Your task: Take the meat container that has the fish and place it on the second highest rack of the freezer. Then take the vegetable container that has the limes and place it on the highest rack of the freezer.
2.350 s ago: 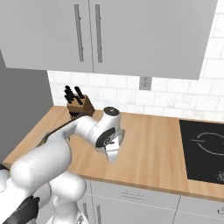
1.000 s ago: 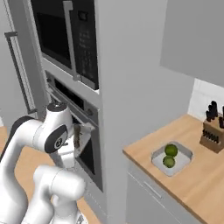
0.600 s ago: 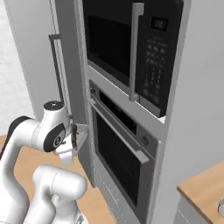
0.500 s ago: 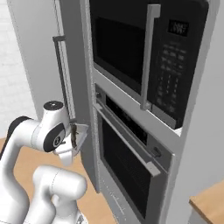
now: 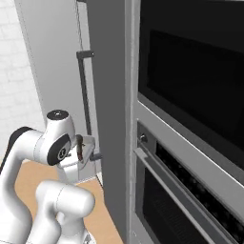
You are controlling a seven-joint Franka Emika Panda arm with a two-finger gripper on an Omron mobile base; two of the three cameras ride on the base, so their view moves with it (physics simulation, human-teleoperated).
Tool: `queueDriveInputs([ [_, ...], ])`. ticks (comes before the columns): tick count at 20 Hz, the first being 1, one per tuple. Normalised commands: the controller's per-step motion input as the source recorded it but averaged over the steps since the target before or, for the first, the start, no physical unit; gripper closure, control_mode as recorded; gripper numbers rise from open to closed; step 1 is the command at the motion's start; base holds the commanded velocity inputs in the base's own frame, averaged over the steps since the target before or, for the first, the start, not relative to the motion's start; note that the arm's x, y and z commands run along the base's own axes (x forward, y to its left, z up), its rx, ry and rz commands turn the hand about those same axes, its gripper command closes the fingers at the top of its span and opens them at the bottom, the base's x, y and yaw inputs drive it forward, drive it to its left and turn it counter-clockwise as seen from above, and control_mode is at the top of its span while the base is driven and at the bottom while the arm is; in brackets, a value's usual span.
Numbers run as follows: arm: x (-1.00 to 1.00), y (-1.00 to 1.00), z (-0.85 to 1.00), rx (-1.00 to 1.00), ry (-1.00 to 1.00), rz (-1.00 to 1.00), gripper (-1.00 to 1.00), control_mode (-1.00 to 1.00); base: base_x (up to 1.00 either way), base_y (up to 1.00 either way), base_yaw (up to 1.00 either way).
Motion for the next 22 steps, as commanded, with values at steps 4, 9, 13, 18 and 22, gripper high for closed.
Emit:
queueDriveInputs([
  [4,0.00,0.00,0.00,0.00,0.00,0.00,1.00,1.00,0.90,1.00,0.00],
  [9,0.00,0.00,0.00,0.00,0.00,0.00,1.00,1.00,0.46,1.00,-0.22],
  [13,0.00,0.00,0.00,0.00,0.00,0.00,1.00,1.00,0.49,1.00,-0.52],
  [18,0.00,0.00,0.00,0.00,0.00,0.00,1.00,1.00,0.33,0.67,-0.79],
  [22,0.00,0.00,0.00,0.00,0.00,0.00,1.00,1.00,0.26,0.52,-0.63],
])
